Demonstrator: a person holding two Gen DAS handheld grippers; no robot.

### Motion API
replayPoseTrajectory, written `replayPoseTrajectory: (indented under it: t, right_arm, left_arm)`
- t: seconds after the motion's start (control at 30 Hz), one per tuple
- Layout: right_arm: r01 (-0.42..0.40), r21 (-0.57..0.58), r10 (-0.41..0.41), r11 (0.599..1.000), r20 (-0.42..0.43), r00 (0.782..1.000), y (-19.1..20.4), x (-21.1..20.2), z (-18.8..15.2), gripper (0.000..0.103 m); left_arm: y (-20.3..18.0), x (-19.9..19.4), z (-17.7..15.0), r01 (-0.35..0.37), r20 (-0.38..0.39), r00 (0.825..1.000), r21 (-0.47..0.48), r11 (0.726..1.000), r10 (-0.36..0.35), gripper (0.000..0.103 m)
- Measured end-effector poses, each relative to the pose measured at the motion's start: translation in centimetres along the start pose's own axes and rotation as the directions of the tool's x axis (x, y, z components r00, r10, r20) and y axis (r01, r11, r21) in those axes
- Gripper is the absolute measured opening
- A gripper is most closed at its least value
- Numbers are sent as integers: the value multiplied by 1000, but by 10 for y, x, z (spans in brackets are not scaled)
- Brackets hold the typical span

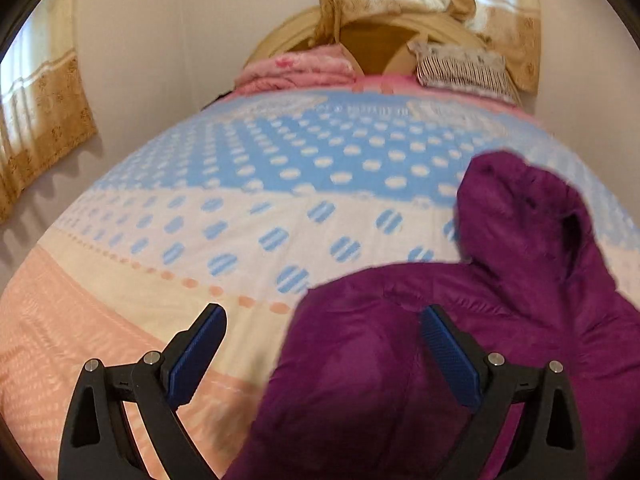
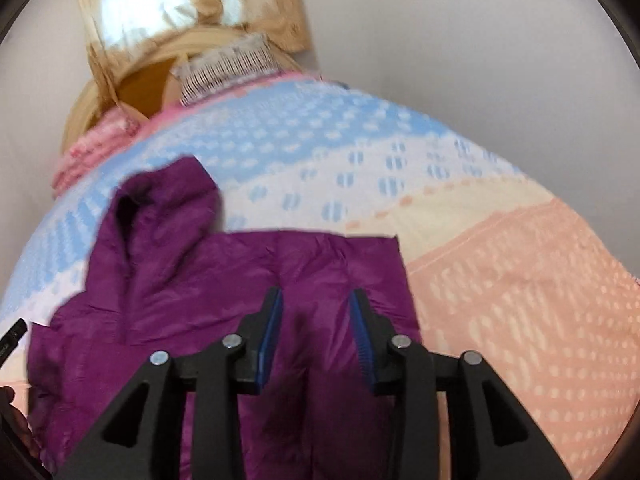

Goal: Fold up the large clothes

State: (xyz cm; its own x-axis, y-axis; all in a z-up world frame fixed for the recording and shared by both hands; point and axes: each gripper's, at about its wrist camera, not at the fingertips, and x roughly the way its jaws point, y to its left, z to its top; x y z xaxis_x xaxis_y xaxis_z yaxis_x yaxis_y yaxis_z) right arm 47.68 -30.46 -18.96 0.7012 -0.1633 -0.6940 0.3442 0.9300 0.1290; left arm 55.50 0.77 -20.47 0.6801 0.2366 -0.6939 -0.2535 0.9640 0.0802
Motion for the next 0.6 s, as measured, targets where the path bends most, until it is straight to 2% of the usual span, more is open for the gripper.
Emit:
replayPoseTrajectory:
  t: [0.17,0.5,0.6]
  right_arm:
    - [9,5,-9,1000,-27,1000,-12,20,-19,38]
    - [-41,67,41,997,5,999,-23,20,-28,39]
    - [-26,57,26,998,-1,1000,-20,21,-28,39]
  left_arm:
    - [-13,30,-18,-16,-69,997,63,998,21,98]
    - [-22,33,-23,-48,-70,996,106,993,56,100]
    - [-23,35,-22,-52,-72,996,106,993,60,100]
